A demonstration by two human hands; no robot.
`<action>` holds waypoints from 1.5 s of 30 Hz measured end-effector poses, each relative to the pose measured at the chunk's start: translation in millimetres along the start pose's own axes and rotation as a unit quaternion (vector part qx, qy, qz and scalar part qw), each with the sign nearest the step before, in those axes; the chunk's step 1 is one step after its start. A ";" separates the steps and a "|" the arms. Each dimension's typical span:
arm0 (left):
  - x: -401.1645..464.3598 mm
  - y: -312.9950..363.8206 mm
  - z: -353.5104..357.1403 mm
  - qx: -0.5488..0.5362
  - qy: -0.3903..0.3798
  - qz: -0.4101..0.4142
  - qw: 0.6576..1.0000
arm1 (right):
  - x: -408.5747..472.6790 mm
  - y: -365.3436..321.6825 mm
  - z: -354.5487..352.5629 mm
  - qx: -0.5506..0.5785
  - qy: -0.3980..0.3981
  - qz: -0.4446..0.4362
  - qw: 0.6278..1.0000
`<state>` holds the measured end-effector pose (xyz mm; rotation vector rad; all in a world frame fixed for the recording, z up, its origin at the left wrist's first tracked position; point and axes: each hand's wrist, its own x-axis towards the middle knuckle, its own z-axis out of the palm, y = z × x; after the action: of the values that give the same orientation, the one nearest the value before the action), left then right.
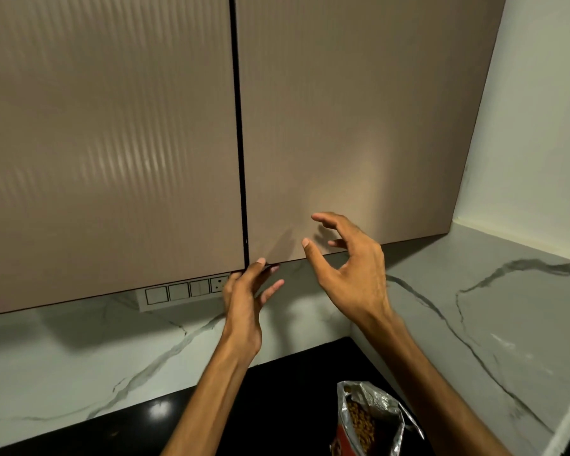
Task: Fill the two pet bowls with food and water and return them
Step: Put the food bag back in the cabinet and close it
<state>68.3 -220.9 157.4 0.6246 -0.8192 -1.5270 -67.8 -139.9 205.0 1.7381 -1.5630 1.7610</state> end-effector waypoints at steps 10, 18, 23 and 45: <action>1.9 -2.1 -7.3 -0.049 -0.029 -0.056 0.997 | -6.9 -21.3 7.8 -0.031 0.013 0.002 0.999; -2.7 -0.5 -6.8 -0.085 -0.042 -0.098 0.991 | -14.9 -37.0 8.3 -0.057 0.029 0.000 0.998; -10.1 2.0 -7.4 -0.091 -0.043 -0.108 0.989 | -18.1 -44.5 4.7 -0.067 0.029 0.000 0.997; -57.2 -3.3 -6.8 -0.101 -0.096 -0.111 0.984 | -23.3 -74.8 7.1 -0.098 0.056 -0.005 0.994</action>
<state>78.6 -165.2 146.6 0.4325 -0.7453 -1.8696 -0.5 -102.8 222.1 1.5273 -1.6163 1.6083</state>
